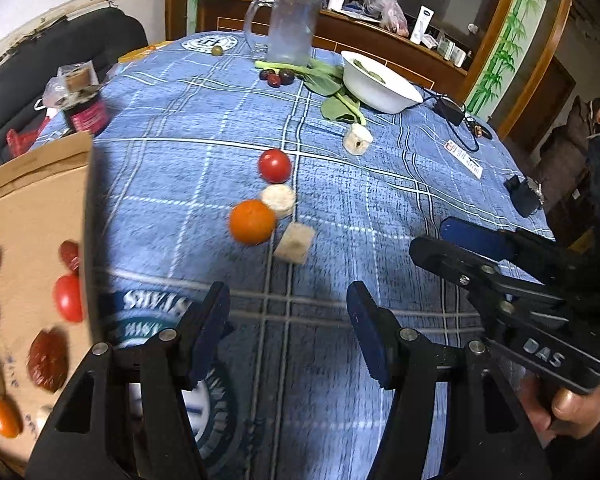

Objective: Organize fruits
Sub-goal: 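Move the left tool to a white cube while the right tool moves to a red tomato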

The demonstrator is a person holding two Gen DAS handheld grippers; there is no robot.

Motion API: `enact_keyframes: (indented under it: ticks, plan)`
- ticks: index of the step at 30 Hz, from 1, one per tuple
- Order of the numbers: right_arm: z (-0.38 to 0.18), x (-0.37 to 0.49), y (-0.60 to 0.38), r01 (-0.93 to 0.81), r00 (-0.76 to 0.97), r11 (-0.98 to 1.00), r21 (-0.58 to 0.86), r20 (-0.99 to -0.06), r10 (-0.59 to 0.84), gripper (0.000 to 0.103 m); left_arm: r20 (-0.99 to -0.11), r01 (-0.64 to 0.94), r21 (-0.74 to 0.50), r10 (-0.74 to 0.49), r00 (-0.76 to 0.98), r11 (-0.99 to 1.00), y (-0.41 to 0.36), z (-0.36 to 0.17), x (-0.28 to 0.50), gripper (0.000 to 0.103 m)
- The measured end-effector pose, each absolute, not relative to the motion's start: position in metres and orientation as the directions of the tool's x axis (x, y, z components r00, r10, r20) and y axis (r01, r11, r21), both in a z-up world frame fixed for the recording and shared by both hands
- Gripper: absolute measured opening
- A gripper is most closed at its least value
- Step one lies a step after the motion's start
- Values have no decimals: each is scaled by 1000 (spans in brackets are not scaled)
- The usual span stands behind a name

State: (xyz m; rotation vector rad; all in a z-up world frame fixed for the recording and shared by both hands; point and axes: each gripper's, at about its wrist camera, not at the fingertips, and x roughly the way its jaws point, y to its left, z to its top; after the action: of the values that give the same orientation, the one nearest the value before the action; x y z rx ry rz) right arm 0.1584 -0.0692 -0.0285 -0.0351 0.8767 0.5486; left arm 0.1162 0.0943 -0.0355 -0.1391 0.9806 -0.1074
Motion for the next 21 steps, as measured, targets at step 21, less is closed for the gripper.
enact_keyframes:
  ticks: [21]
  plan:
    - [-53,225,-16,-501,447,818,282,-725,523,44,-814,25,-264,-237,530,964,112,-60,134,20]
